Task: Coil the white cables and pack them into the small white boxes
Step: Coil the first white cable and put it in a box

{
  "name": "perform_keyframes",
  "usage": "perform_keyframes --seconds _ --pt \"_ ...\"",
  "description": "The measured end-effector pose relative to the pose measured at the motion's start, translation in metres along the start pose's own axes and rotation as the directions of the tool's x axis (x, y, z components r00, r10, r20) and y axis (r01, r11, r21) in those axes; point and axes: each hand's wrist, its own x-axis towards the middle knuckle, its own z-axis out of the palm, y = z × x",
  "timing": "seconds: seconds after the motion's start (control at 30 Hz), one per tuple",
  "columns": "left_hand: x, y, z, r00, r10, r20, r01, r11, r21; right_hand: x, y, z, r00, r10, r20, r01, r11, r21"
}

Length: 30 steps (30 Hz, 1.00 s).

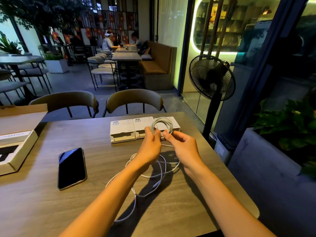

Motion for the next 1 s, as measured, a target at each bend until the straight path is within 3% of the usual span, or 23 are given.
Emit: perform_keyframes --seconds 0.2,0.47,0.67,1.0 --pt "0.001 -0.014 0.002 0.999 0.018 -0.049 -0.015 0.998 0.063 0.003 0.012 0.008 0.994 0.111 -0.006 -0.109 0.982 0.153" --pt "0.01 -0.028 -0.007 0.999 -0.009 0.031 0.005 0.991 0.134 0.004 0.013 0.007 0.989 0.151 0.007 -0.147 0.951 0.272" --pt "0.006 -0.021 -0.007 0.999 0.0 0.039 -0.005 0.992 0.127 0.007 0.02 -0.002 0.995 0.092 -0.045 -0.088 0.992 0.085" --pt "0.006 -0.017 -0.014 0.988 0.157 -0.007 -0.151 0.961 0.231 0.011 0.015 -0.013 0.996 0.064 0.063 -0.053 0.985 -0.164"
